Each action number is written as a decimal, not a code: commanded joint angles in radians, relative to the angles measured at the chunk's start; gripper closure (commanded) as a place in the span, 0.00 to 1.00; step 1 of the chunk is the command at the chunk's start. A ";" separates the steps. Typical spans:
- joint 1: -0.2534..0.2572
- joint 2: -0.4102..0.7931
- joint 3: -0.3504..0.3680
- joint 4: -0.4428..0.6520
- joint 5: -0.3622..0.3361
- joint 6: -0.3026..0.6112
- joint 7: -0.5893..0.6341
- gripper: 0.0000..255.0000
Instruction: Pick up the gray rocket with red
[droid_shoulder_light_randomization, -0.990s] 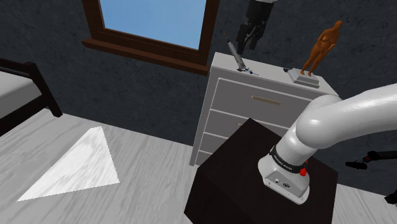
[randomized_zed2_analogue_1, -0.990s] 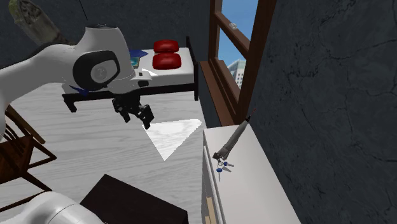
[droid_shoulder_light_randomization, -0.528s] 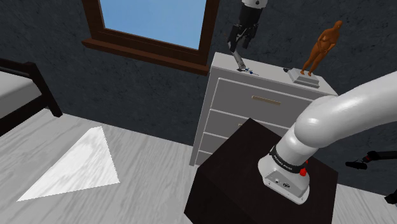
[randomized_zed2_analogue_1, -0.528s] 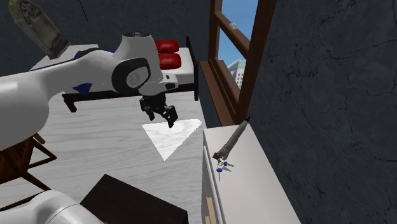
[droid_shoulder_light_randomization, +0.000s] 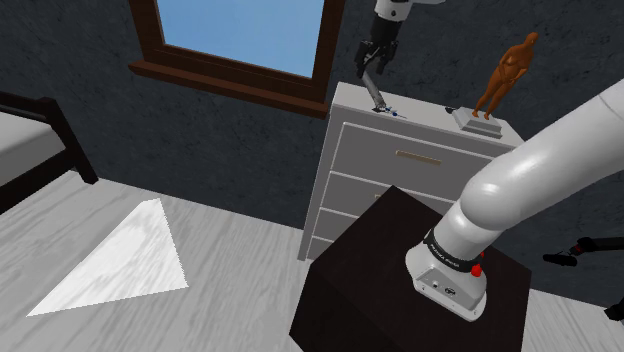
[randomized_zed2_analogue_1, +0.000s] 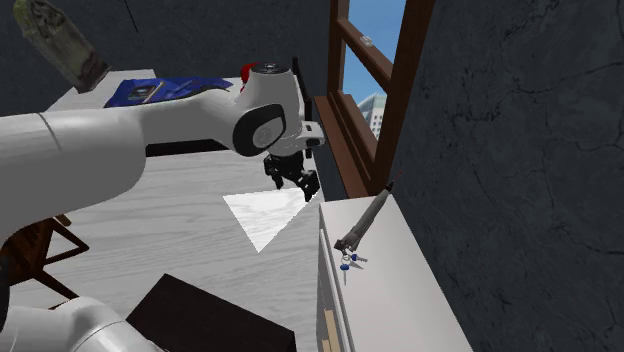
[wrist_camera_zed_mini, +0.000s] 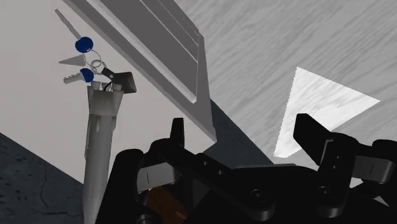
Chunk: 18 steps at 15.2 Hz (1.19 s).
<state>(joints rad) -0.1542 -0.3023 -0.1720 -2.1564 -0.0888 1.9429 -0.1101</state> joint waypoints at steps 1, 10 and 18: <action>-0.012 0.061 -0.025 0.041 0.007 0.035 -0.019 0.00; -0.068 0.336 -0.111 0.263 0.092 0.140 -0.103 0.00; -0.158 0.604 -0.149 0.543 0.217 0.160 -0.180 0.00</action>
<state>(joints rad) -0.2970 0.2666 -0.3169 -1.6550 0.1107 2.1056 -0.2784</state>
